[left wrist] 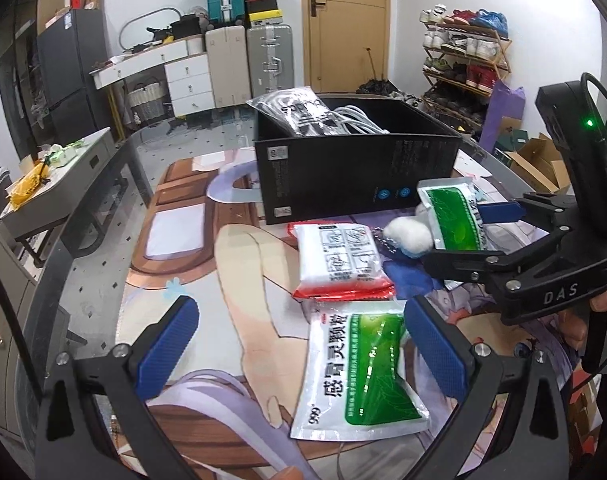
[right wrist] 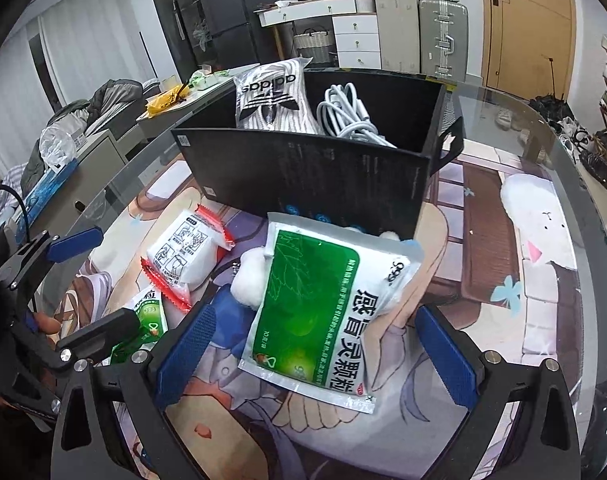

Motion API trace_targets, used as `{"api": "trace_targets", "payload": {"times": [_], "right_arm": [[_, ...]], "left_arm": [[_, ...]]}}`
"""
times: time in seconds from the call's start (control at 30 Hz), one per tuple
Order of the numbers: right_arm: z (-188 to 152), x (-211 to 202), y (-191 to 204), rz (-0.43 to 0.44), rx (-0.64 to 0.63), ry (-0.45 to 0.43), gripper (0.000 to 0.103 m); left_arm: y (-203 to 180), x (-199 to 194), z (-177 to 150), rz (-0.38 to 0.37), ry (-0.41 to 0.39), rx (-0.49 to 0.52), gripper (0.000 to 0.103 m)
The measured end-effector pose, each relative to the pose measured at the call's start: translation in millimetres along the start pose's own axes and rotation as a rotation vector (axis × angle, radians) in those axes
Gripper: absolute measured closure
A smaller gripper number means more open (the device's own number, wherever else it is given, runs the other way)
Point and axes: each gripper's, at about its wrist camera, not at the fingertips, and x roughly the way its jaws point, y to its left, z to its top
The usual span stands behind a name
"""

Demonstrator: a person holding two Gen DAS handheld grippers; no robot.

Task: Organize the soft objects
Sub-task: 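Grasp the large green medicine packet with left tool while right tool grasps another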

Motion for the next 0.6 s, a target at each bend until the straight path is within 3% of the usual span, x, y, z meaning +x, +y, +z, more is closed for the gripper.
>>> {"api": "trace_targets", "payload": {"times": [0.17,0.6], "right_arm": [[-0.2,0.1,2.0,-0.006,-0.003,-0.004,0.015],[0.2,-3.7,-7.7,-0.024,-0.009,-0.009,0.046]], "left_arm": [[-9.0,4.5,-4.9,-0.044,0.072,0.035,0.0],[-11.4,8.8,-12.0,-0.087,0.148,0.037,0.003]]}}
